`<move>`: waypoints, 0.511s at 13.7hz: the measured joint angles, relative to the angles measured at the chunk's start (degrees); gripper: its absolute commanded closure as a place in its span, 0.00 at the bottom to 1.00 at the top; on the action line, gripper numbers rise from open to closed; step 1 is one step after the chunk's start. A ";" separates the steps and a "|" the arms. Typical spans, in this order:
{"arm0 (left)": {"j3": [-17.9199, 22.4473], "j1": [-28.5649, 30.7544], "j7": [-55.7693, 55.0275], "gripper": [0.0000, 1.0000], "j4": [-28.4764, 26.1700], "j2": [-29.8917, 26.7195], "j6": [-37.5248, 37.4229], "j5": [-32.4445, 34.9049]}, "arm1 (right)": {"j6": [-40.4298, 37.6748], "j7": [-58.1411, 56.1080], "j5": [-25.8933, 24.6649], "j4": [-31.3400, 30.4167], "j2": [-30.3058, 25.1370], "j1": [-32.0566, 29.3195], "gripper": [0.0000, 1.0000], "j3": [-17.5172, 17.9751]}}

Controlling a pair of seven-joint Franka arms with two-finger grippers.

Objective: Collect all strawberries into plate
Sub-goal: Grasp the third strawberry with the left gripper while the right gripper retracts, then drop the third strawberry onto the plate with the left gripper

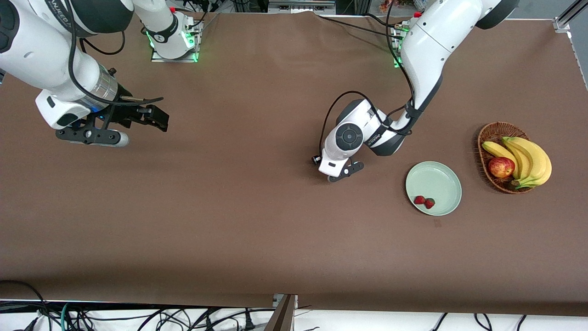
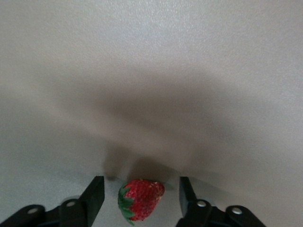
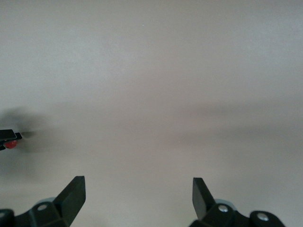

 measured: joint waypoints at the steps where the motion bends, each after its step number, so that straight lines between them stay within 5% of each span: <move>1: 0.00 0.00 -0.48 0.85 0.01 0.00 0.07 0.00 | 0.03 -0.04 -0.48 -0.01 0.00 -2.39 0.00 2.22; 3: -0.03 -0.01 -0.86 1.00 0.08 -0.01 0.21 0.00 | 0.05 -2.39 -0.77 -0.01 -0.15 -5.95 0.00 4.03; 7: 0.06 0.25 -0.91 1.00 0.45 -0.08 -0.36 0.02 | -1.96 -6.80 -0.91 -0.02 -2.26 -11.04 0.00 4.21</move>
